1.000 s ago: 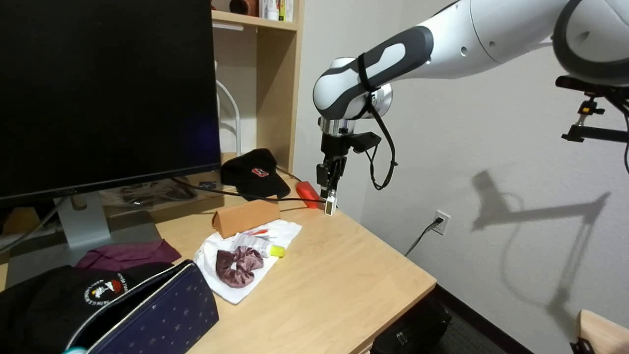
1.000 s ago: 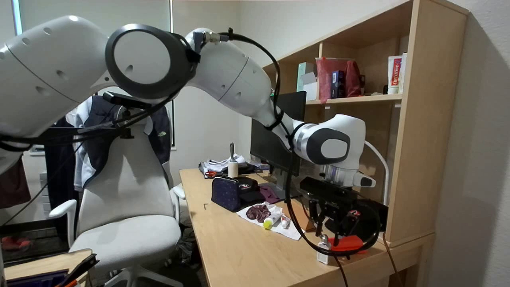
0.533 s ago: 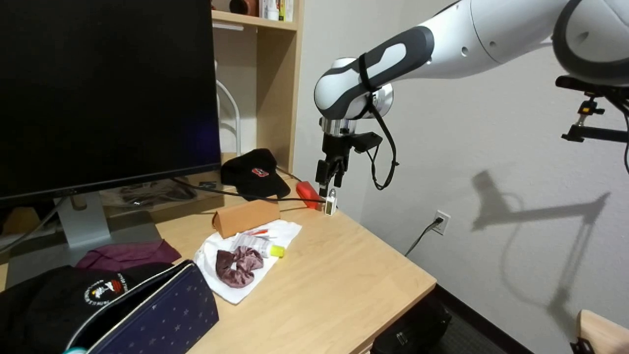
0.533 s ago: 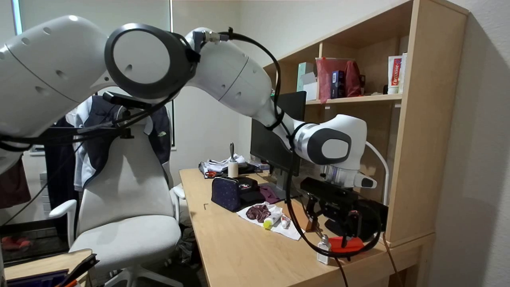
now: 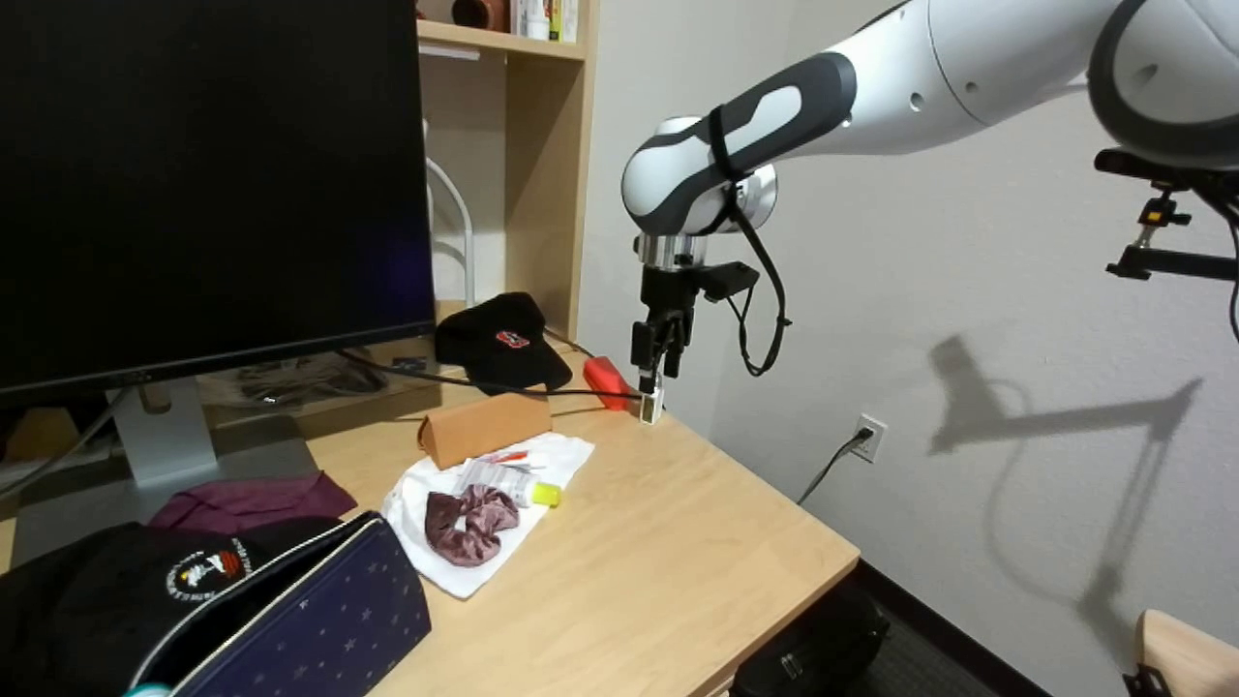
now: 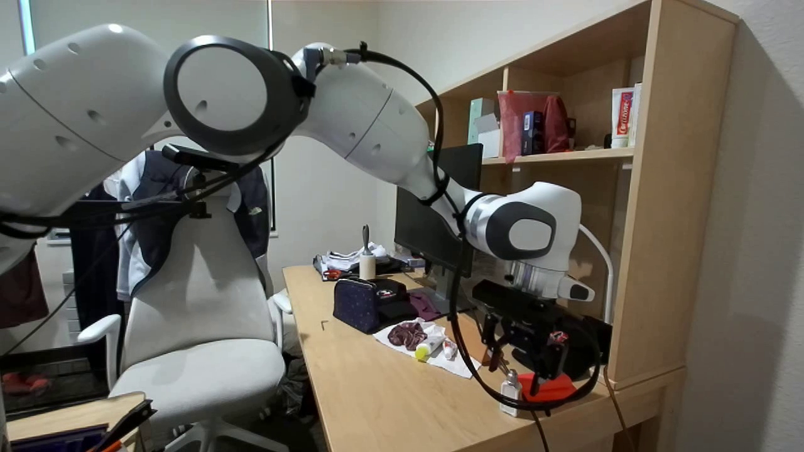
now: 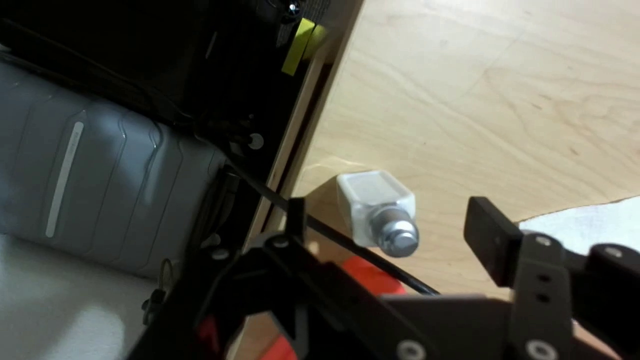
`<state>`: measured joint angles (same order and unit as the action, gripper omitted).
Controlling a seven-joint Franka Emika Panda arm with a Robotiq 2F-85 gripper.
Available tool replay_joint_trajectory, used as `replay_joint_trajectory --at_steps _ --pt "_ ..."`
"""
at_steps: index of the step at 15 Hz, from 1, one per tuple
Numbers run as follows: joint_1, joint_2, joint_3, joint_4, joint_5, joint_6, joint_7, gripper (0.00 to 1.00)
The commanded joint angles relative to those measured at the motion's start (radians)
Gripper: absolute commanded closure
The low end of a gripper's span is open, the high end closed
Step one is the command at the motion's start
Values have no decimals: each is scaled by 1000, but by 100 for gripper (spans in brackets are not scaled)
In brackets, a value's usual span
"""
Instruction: Move the white bottle on the right side of the desk to the left
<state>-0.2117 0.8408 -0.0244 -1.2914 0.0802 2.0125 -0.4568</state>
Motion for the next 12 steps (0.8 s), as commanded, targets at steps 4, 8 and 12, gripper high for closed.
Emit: replay_joint_trajectory --at_steps 4,8,12 --pt "-5 -14 4 -11 -24 -30 30 69" --pt "-4 -16 5 -8 -25 -32 27 89" --pt "-1 -18 6 -6 -27 -35 24 88"
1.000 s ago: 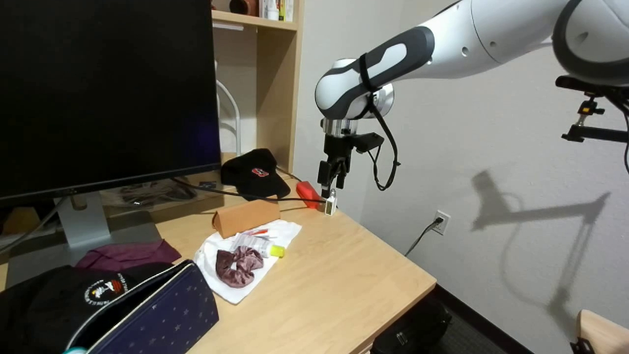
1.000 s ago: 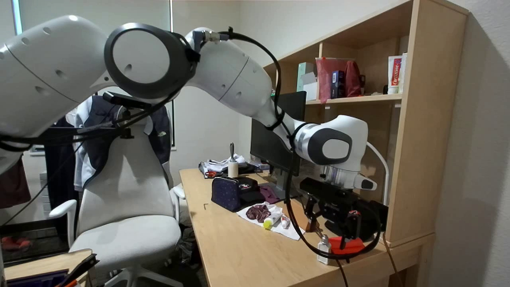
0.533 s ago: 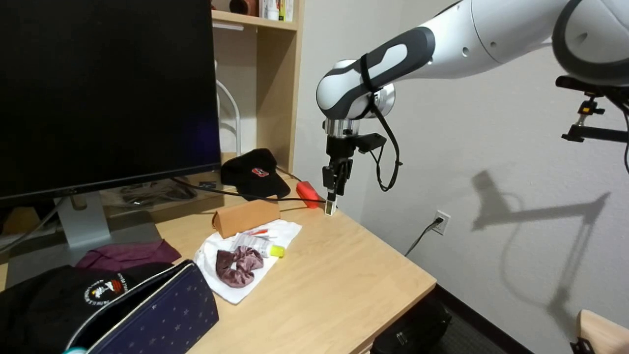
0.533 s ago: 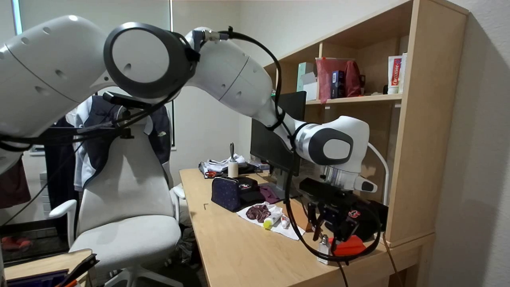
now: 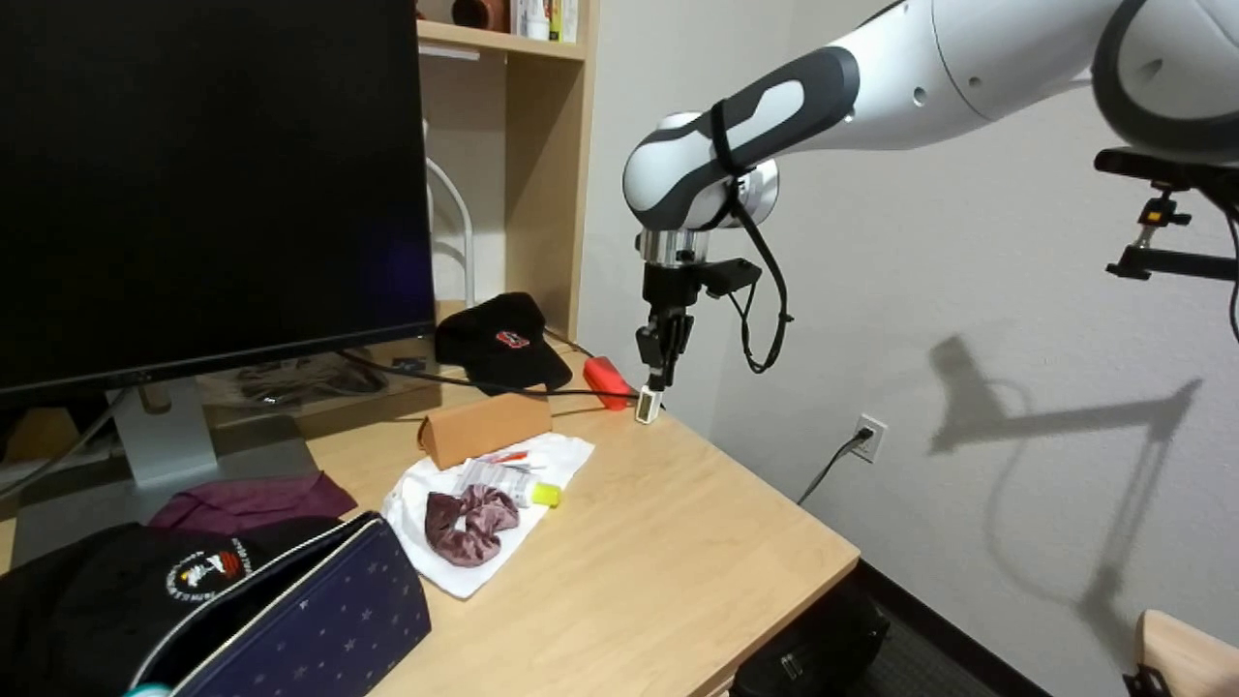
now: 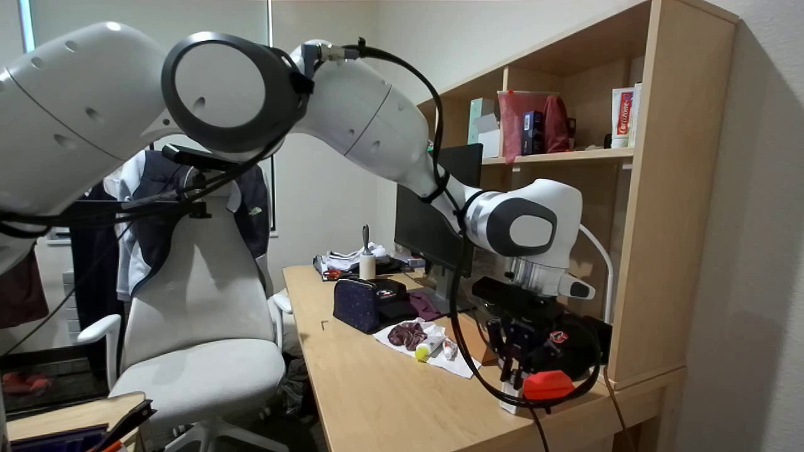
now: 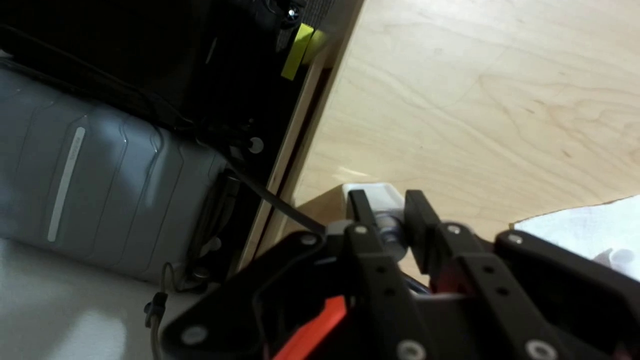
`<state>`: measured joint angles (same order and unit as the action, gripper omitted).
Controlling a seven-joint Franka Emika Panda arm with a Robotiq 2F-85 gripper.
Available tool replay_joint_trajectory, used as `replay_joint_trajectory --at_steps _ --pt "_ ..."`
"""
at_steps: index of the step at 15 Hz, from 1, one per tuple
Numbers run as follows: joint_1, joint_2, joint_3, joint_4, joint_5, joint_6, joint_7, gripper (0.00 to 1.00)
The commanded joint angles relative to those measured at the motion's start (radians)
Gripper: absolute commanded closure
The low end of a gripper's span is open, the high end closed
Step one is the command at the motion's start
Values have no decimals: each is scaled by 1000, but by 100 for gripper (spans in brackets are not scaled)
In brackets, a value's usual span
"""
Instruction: Move the white bottle on the right side of the desk to the left
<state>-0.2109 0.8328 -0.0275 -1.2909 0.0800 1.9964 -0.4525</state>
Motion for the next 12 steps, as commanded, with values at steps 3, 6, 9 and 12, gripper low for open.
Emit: replay_joint_trajectory --at_steps 3,6,9,12 --pt "0 -10 10 -8 -26 -19 19 88" --pt "10 -36 10 -32 -34 -21 20 88" --pt "32 -84 4 -83 -58 -34 38 88" --pt "52 -163 25 -175 -63 -46 14 88"
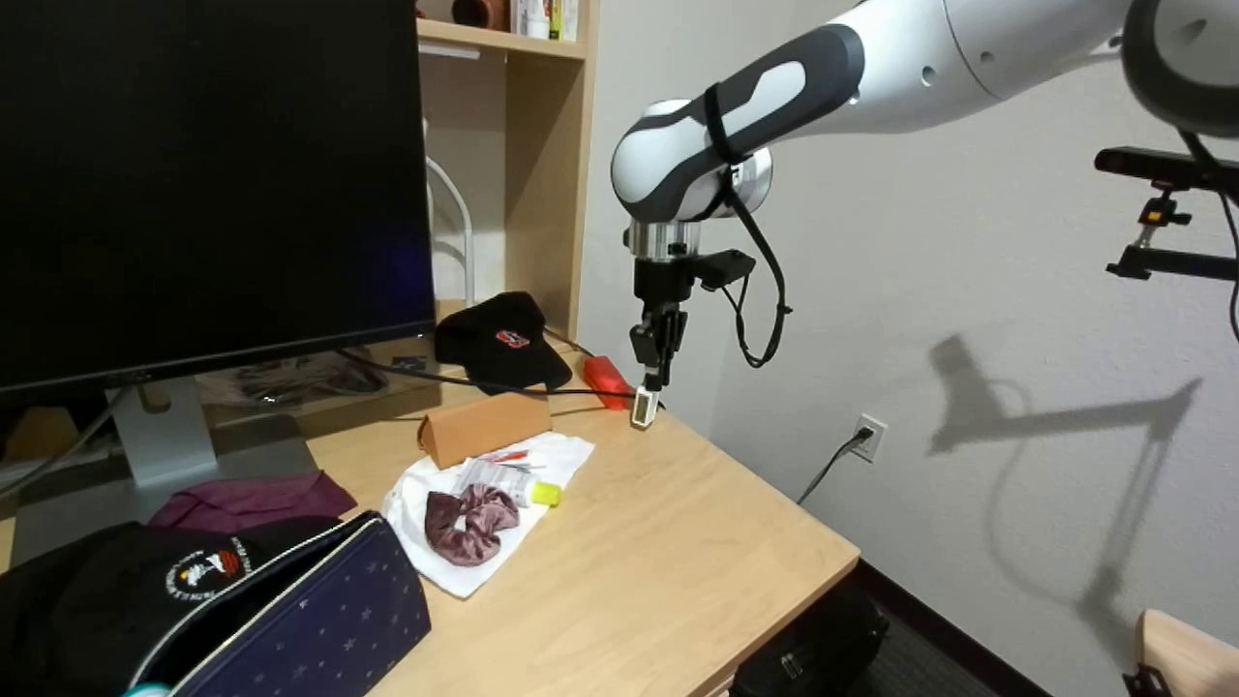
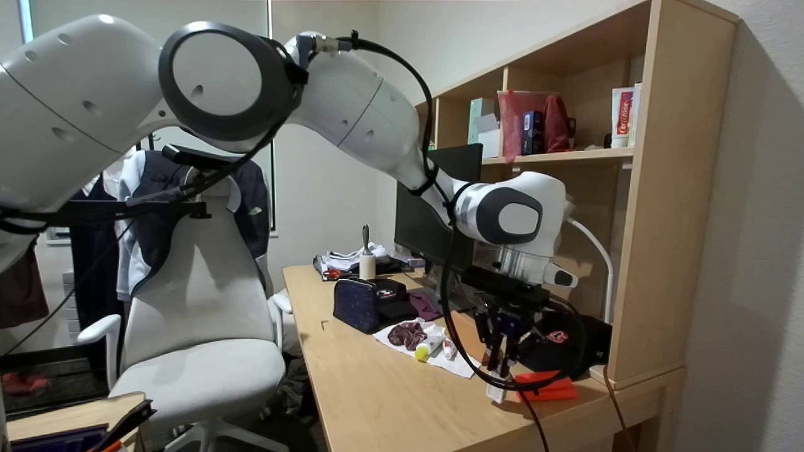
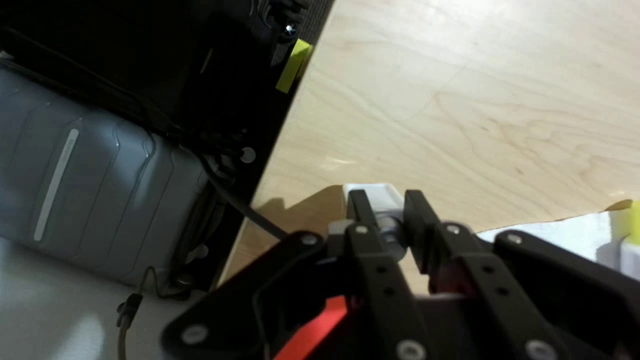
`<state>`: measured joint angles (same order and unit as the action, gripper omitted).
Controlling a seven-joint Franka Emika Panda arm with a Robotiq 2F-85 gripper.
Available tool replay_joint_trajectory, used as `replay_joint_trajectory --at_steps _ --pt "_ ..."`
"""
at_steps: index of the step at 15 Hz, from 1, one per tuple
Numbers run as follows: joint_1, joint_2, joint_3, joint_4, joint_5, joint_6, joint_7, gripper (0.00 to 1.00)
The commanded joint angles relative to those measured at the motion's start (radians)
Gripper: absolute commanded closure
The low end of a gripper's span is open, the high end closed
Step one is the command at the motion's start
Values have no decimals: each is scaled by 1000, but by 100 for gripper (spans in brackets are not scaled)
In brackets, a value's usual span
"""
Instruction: Move the white bottle on the right side of the desk to the left
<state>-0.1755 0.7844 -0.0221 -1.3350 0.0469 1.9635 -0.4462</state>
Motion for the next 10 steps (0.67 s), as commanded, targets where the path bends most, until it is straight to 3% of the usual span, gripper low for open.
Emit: replay_joint_trajectory --at_steps 1,9,10 --pt "23 -139 28 -158 -29 -19 3 88" --pt "60 -340 131 -413 23 -15 -125 88" --pt "67 -272 106 -327 5 -28 -64 88"
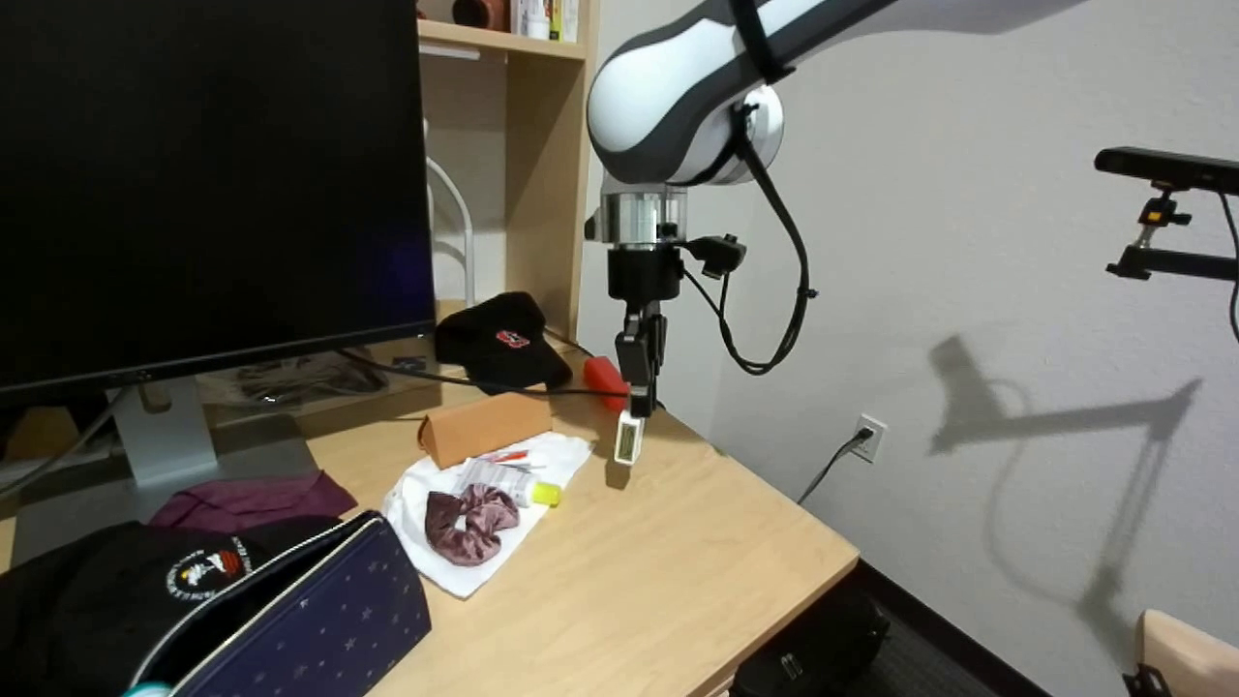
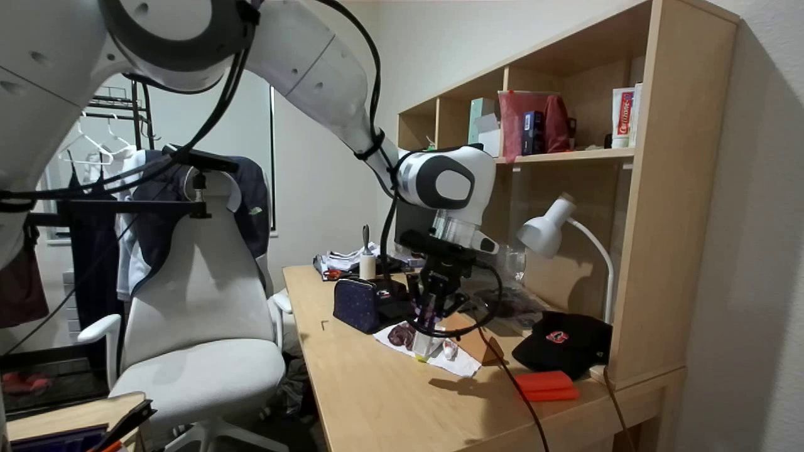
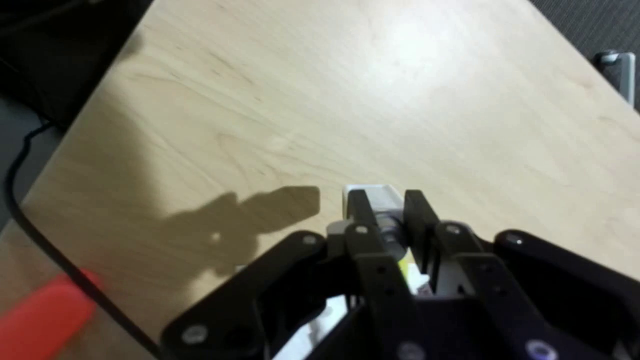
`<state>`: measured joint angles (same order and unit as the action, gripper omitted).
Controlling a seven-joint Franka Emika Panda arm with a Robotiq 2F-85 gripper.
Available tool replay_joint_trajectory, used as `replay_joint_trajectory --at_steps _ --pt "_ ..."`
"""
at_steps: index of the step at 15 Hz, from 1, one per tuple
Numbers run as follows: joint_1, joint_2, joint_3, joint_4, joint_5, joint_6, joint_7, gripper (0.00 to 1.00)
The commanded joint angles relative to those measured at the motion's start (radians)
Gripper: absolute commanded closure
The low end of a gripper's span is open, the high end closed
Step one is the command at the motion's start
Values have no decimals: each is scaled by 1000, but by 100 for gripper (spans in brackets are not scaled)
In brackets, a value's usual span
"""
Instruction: Move the white bottle on the right side of the desk to the left
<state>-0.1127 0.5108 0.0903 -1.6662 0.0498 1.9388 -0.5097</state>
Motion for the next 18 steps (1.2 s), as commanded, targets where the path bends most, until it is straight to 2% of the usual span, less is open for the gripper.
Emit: replay_joint_trajectory --at_steps 1,6,7,11,18 --pt "10 -9 -1 -9 3 -3 -2 78" --pt "10 -2 -12 -6 1 -2 0 78" --pt "4 6 -6 7 16 -6 -11 88" --pt "36 68 -7 68 -30 1 -9 88" --pt "67 222 -21 274 -109 7 5 88"
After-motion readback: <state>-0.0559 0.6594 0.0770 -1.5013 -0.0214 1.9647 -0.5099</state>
